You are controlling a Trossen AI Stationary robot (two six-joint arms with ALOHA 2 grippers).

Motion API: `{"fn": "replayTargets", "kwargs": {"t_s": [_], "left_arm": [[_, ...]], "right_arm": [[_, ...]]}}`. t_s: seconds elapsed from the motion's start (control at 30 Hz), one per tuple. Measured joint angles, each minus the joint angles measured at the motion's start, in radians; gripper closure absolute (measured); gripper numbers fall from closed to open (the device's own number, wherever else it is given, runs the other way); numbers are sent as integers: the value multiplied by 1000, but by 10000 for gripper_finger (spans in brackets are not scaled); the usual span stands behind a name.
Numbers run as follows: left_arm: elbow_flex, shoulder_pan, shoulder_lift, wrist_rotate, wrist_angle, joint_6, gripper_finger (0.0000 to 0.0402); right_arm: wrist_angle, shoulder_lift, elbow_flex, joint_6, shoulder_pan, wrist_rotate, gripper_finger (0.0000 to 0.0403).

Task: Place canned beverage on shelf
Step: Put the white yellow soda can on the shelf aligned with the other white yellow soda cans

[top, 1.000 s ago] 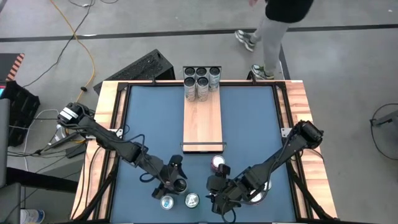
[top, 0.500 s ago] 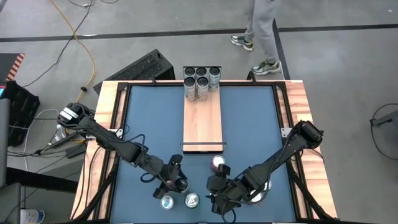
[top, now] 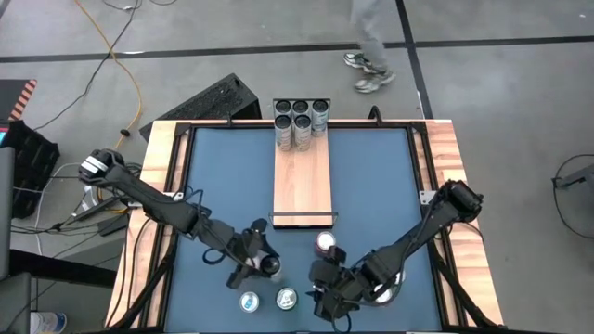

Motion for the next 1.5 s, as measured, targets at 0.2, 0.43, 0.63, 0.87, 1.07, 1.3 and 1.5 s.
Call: {"fn": "replayTargets", "kwargs": {"t_s": [0.2, 0.43, 0.63, 0.87, 1.07, 1.3, 1.5], "left_arm": [[0, 0, -85, 2, -21, -1, 167], [0, 1, -185, -15, -23, -25, 167], [76, 22, -245, 4, -100, -34, 167], [287, 107, -247, 10, -317, 86, 167], [428, 291, -244, 220, -395, 224, 167], [457, 611, -228, 512, -438, 245, 167], [456, 822, -154, 774, -454, 292, 167]], "right_arm": [[1, 0, 0, 49, 18, 47, 147], [3, 0, 0, 66, 22, 94, 147], [2, 0, 0, 66, 22, 106, 147], [-25, 0, 0, 65, 22, 169, 147], [-83, -7, 2, 73, 14, 230, 147], [-195, -37, 0, 125, 2, 275, 147], [-280, -80, 0, 135, 2, 340, 147]]}}
